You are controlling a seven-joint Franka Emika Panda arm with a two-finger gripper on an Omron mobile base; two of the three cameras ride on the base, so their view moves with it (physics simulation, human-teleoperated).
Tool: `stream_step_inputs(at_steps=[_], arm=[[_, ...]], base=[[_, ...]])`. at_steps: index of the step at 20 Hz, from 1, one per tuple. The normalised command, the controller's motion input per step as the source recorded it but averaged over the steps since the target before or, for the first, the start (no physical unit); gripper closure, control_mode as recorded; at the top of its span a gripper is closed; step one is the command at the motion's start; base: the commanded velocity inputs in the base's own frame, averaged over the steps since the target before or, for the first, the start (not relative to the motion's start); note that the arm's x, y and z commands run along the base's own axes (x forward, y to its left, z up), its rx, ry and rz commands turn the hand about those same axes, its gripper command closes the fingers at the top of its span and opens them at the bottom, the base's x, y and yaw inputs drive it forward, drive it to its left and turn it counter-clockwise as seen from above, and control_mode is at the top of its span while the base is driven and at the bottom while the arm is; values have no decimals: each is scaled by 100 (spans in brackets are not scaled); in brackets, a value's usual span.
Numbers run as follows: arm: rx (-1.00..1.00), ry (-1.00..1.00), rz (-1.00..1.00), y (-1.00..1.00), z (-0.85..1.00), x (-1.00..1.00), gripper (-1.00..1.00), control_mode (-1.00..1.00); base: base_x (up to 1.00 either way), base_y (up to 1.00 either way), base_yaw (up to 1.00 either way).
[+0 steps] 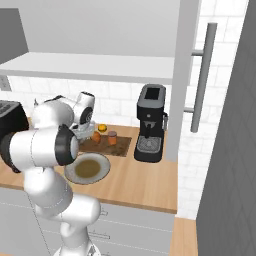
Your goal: From the different types of pastries on the counter, select a croissant and place it on the cutting board. Then retrieve a jar of jam from the cabinet and place it alongside the croissant on the cutting board.
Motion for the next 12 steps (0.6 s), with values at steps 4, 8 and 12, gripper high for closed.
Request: stream_step_inputs(at_steps=[4, 8, 12], arm=[[-2, -22, -5, 40, 49, -89, -100, -100], [0, -8, 2, 55, 91, -58, -100, -100], [0, -17, 7, 25, 62, -87, -100, -100]], base=[[0, 0, 0], [0, 0, 0], [0, 0, 0]])
